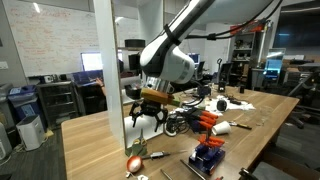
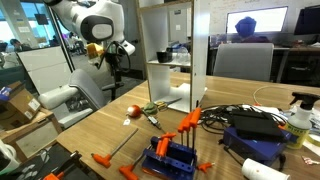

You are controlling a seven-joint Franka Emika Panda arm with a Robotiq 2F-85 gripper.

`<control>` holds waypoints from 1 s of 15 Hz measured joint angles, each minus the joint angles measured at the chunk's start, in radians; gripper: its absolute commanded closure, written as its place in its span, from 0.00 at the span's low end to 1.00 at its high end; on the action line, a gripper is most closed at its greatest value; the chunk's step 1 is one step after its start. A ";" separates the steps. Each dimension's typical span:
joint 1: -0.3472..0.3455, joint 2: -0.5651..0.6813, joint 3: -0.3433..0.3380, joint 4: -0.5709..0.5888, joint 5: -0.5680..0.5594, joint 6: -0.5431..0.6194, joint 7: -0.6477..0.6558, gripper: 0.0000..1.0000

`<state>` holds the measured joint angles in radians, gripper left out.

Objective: Put the plush toy on the topmost shelf

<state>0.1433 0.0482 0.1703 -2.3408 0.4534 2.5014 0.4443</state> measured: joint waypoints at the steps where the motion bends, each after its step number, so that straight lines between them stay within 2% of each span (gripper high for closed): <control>1: 0.013 0.030 0.004 0.002 -0.046 0.032 0.044 0.00; 5: 0.063 0.151 -0.004 0.024 -0.248 0.121 0.203 0.00; 9: 0.114 0.271 -0.071 0.103 -0.428 0.134 0.322 0.00; 15: 0.138 0.450 -0.133 0.284 -0.470 0.125 0.335 0.00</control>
<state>0.2809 0.4985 0.0373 -2.0568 -0.0171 2.6266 0.7794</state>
